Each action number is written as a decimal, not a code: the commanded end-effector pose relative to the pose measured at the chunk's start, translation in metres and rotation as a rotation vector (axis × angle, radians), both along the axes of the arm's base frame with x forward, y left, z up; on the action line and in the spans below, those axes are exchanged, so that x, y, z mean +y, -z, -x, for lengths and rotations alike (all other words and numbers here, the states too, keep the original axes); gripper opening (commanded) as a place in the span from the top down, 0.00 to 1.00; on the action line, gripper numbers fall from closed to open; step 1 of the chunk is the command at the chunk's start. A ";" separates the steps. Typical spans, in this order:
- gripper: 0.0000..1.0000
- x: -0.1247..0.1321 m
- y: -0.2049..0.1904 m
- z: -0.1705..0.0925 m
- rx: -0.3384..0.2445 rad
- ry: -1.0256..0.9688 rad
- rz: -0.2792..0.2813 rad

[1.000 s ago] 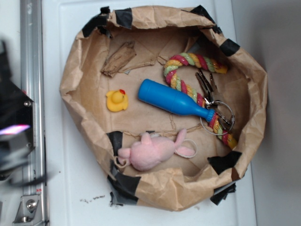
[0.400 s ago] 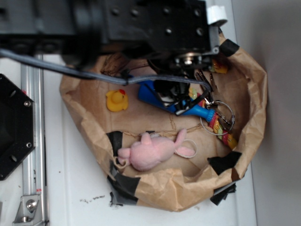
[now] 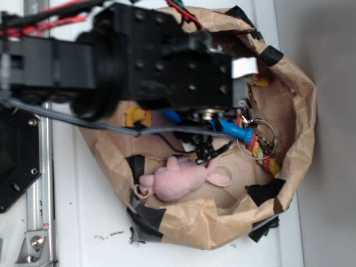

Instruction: Grab the wood chip.

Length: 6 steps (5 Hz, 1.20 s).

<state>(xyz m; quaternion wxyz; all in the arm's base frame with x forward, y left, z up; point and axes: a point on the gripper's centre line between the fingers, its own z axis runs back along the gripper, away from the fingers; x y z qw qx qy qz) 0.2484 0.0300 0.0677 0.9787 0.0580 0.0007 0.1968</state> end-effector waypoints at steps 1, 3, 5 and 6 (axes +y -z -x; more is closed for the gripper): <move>0.00 0.050 0.011 0.030 -0.016 -0.087 -0.026; 0.00 0.054 0.012 0.046 -0.024 -0.053 -0.051; 0.00 0.058 0.005 0.061 -0.053 -0.023 -0.081; 0.00 0.069 0.010 0.061 -0.060 -0.048 -0.067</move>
